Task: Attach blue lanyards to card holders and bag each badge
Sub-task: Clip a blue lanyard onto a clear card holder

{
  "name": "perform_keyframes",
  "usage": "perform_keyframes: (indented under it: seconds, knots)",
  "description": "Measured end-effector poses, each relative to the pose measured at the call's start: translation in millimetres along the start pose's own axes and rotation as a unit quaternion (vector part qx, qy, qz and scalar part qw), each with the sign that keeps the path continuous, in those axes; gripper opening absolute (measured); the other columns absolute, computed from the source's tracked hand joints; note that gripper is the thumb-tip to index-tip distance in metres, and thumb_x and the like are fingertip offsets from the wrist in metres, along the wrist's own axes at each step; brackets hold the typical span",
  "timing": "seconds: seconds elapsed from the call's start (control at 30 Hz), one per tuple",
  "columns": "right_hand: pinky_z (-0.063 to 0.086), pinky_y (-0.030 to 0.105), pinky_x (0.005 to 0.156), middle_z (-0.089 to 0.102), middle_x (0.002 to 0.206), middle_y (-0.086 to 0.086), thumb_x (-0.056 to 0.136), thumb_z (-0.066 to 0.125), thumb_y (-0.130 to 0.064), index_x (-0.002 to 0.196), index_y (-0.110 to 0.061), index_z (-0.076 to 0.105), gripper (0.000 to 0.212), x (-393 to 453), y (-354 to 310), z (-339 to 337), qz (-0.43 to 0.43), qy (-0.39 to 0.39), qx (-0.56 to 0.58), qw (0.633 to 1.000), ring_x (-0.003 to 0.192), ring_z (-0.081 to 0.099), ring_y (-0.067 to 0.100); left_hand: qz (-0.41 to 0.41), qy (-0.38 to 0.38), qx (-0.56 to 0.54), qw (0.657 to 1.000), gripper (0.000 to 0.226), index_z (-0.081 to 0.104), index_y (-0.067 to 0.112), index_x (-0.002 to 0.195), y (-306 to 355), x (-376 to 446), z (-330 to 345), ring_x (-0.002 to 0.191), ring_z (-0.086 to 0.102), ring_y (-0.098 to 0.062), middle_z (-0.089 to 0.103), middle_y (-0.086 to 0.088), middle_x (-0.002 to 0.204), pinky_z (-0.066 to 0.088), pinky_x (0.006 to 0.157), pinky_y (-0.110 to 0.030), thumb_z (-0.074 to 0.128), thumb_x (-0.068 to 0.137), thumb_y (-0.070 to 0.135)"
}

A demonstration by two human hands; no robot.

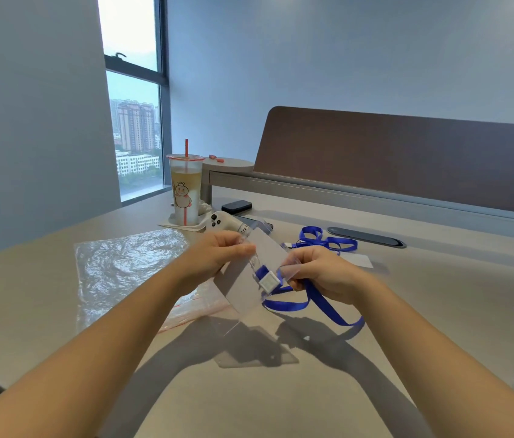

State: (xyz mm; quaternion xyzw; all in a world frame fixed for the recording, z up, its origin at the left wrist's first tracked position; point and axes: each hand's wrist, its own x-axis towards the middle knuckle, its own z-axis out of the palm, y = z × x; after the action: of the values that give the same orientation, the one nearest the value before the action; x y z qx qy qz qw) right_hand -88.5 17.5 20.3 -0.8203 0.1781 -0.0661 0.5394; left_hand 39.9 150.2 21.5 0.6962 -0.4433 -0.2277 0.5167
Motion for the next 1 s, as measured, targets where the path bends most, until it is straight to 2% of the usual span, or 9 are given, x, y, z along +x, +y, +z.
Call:
perform_keyframes:
  seconds: [0.1,0.23,0.37,0.47,0.6,0.67,0.77,0.87,1.0]
  knots:
    - [0.045,0.015,0.059,0.059,0.081,0.003,0.084,0.051,0.003,0.075,-0.014,0.058,0.020,2.8,0.0,-1.1,0.006,0.009,0.014,1.000,0.073,0.053,0.014,0.000,-0.028,0.024,0.999,0.025,0.050,0.017,0.066,0.6,-1.2,2.2,0.073,0.052,-0.010,0.053,0.001,0.081,0.042,0.063,-0.022,0.047,0.091,0.019]
    - [0.047,0.016,0.059,0.062,0.083,0.001,0.087,0.051,-0.003,0.078,-0.015,0.059,0.017,2.1,0.8,-5.5,0.009,0.022,0.069,0.997,0.076,0.057,0.015,-0.004,-0.061,0.035,0.997,0.023,0.050,0.019,0.068,4.3,-0.7,3.8,0.073,0.055,-0.006,0.055,0.005,0.079,0.043,0.061,-0.017,0.048,0.091,0.018]
    - [0.049,0.020,0.061,0.059,0.094,0.011,0.086,0.052,-0.003,0.082,-0.013,0.061,0.014,1.4,2.9,-12.5,0.015,0.020,0.132,0.991,0.088,0.054,0.025,-0.006,-0.092,0.040,0.995,0.023,0.051,0.020,0.068,7.3,-0.5,4.3,0.073,0.056,-0.006,0.057,0.006,0.079,0.042,0.060,-0.016,0.048,0.090,0.016]
    - [0.051,0.018,0.057,0.058,0.083,0.009,0.088,0.046,0.001,0.082,-0.013,0.060,0.021,-3.8,2.1,-18.1,0.022,-0.006,0.152,0.988,0.077,0.054,0.019,-0.006,-0.117,0.051,0.992,0.024,0.050,0.019,0.067,6.7,0.1,3.4,0.073,0.057,-0.006,0.058,0.006,0.079,0.044,0.055,-0.011,0.048,0.091,0.015]
    - [0.049,0.015,0.053,0.059,0.076,0.006,0.087,0.047,0.004,0.080,-0.011,0.062,0.023,-4.9,0.4,-18.2,0.019,-0.008,0.091,0.996,0.060,0.053,0.013,-0.017,-0.140,0.063,0.988,0.025,0.051,0.018,0.065,3.2,0.9,3.5,0.065,0.061,-0.002,0.060,0.006,0.076,0.043,0.048,-0.005,0.049,0.090,0.014]
    - [0.048,0.016,0.054,0.060,0.075,0.004,0.085,0.051,0.004,0.078,-0.012,0.062,0.020,-3.5,-0.4,-15.0,0.009,0.019,0.054,0.998,0.061,0.052,0.013,-0.027,-0.156,0.072,0.985,0.025,0.050,0.018,0.065,1.0,1.8,5.4,0.061,0.062,0.002,0.061,0.005,0.076,0.044,0.050,-0.005,0.051,0.090,0.015]
    - [0.045,0.016,0.054,0.059,0.068,0.001,0.084,0.055,-0.001,0.072,-0.012,0.060,0.016,-2.1,-1.6,-11.2,-0.002,0.048,0.018,0.999,0.058,0.050,0.011,-0.035,-0.182,0.080,0.980,0.024,0.051,0.020,0.066,0.5,3.2,8.7,0.067,0.062,-0.001,0.061,0.005,0.078,0.047,0.056,-0.009,0.050,0.090,0.016]
    - [0.044,0.017,0.053,0.056,0.058,0.000,0.085,0.055,-0.005,0.069,-0.010,0.059,0.017,-1.4,-1.5,-11.6,0.006,0.062,0.045,0.997,0.054,0.047,0.011,-0.039,-0.205,0.099,0.973,0.023,0.051,0.020,0.067,1.8,5.5,12.0,0.076,0.059,-0.006,0.060,0.005,0.080,0.045,0.062,-0.013,0.050,0.090,0.016]
    - [0.044,0.021,0.057,0.054,0.064,0.004,0.086,0.052,-0.002,0.075,-0.008,0.060,0.015,-2.8,-1.6,-14.1,0.013,0.082,0.088,0.993,0.057,0.047,0.013,-0.038,-0.220,0.139,0.965,0.027,0.050,0.020,0.062,0.3,7.6,16.4,0.085,0.056,-0.018,0.058,0.001,0.076,0.042,0.066,-0.020,0.053,0.089,0.017]
